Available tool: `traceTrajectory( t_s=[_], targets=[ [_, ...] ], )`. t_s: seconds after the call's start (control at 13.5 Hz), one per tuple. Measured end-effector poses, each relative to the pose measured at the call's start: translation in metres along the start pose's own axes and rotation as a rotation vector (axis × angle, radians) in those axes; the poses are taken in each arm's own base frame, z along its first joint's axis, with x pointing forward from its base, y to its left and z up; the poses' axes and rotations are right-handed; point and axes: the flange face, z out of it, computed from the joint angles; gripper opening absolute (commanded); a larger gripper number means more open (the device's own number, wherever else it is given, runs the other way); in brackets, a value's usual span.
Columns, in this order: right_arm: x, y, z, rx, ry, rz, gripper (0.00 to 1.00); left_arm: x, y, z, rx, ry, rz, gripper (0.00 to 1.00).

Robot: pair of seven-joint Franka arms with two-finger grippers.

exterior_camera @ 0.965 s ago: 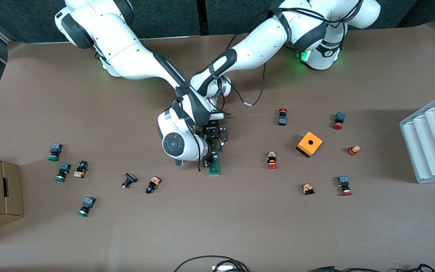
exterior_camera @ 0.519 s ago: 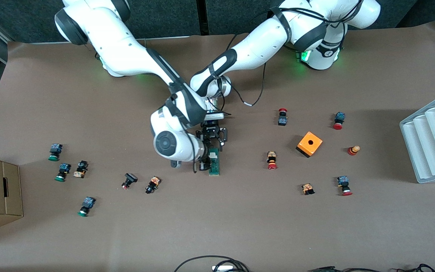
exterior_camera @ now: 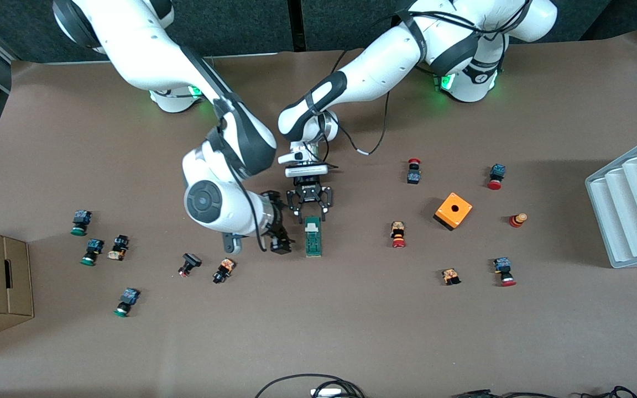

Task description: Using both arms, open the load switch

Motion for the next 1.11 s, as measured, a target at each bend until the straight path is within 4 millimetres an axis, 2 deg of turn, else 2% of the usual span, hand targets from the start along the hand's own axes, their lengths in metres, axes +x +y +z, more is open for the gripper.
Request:
traceTrajectory(
  t_s=[0.07,0.15,0.3,0.52,0.74,0.89,1.11],
  targets=[
    [0.008,0.003,-0.021,0.004,0.027,-0.09,1.0,0.0,0.0,0.0,0.004,-0.004,0.001,0.74],
    [0.016,0.006,-0.044,0.009,0.049,-0.186,1.0,0.002,0.001,-0.001,0.015,-0.012,0.01,0.79],
    [0.041,0.016,-0.095,0.017,0.075,-0.392,1.0,0.008,0.002,-0.003,0.041,-0.032,0.05,1.0],
    [0.087,0.037,-0.167,0.015,0.127,-0.667,1.0,0.016,0.005,-0.005,0.054,-0.045,0.111,1.0],
    [0.127,0.069,-0.216,0.005,0.165,-0.888,1.0,0.023,0.013,-0.015,0.077,-0.091,0.157,1.0],
    [0.164,0.098,-0.241,0.003,0.185,-1.011,1.0,0.046,0.023,-0.026,0.122,-0.168,0.23,1.0],
    [0.214,0.133,-0.278,0.022,0.218,-1.166,1.0,0.103,0.038,-0.036,0.163,-0.287,0.359,1.0]
  ],
)
